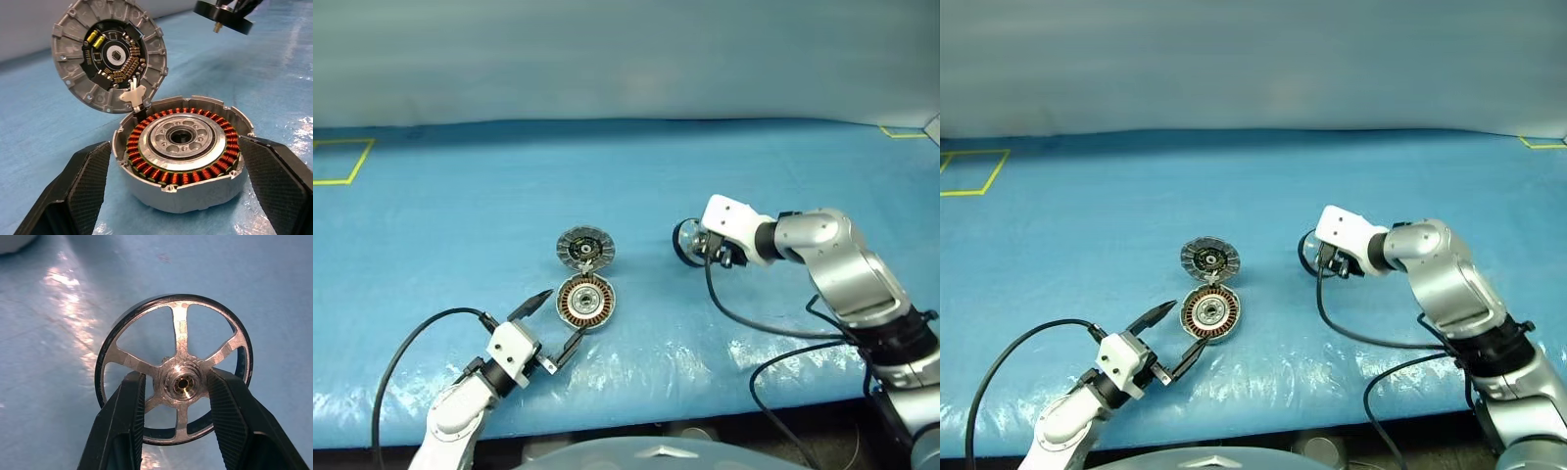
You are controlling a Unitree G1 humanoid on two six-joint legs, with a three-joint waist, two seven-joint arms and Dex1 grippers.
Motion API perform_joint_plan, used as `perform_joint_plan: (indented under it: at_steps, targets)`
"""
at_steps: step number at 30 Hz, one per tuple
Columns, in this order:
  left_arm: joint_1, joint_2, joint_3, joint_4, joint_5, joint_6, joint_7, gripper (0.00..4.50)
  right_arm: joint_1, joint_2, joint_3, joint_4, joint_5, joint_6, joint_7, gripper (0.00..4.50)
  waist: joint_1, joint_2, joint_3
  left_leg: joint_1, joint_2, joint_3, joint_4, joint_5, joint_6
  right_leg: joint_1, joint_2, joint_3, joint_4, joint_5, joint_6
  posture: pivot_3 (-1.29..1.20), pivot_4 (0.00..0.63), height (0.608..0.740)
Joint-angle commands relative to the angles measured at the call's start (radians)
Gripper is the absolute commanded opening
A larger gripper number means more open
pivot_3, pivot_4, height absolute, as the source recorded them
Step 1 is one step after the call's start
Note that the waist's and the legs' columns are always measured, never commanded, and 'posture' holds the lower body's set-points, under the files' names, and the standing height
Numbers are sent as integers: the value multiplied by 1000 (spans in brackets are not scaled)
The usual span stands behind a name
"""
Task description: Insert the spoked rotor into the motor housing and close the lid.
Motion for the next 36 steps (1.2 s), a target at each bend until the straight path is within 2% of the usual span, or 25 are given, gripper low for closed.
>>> perform_joint_plan:
  at_steps: [1, 7, 14, 20, 25, 36]
  targets:
    - [7, 5, 23, -37, -27, -28, -7, 4500, 24, 32, -56, -169, 71, 68, -36, 1573, -2, 0, 0, 0, 0, 0, 0, 0, 0, 0, 0, 0, 0, 0, 0, 0, 150, 740]
    - [6, 8, 47, -22, -72, -36, -26, 4500, 46, 115, 41, -283, 150, 152, -99, 1573, -2, -1, 0, 1, 0, 0, 3, 0, 0, 1, 0, 0, 1, 0, 0, 0, 150, 740]
    - [32, 25, 43, -41, -118, -11, -79, 4500, 13, 245, 208, -254, 119, 126, -232, 1573, -3, -1, 0, 0, 0, 0, 2, 0, 0, 0, 0, 0, 1, 0, 0, 0, 150, 740]
    - [51, 33, 49, -63, -141, 12, -94, 4500, -36, 363, 267, -194, 109, 125, -321, 1573, -11, -1, 0, 0, 0, -1, 2, 0, 0, 0, 0, -1, 1, 0, -1, 0, 150, 740]
    - [54, 34, 51, -72, -144, 19, -95, 4500, -62, 399, 290, -162, 112, 113, -343, 1573, -11, -1, 0, 0, 0, -1, 2, 0, 0, 0, 0, -1, 1, 0, -1, 0, 150, 740]
    - [46, 31, 44, -74, -141, 26, -97, 4500, -49, 399, 309, -122, 126, 109, -353, 1573, -14, -1, 0, 0, 0, -1, 1, 0, 0, 0, 0, -1, 1, -1, -1, 0, 150, 740]
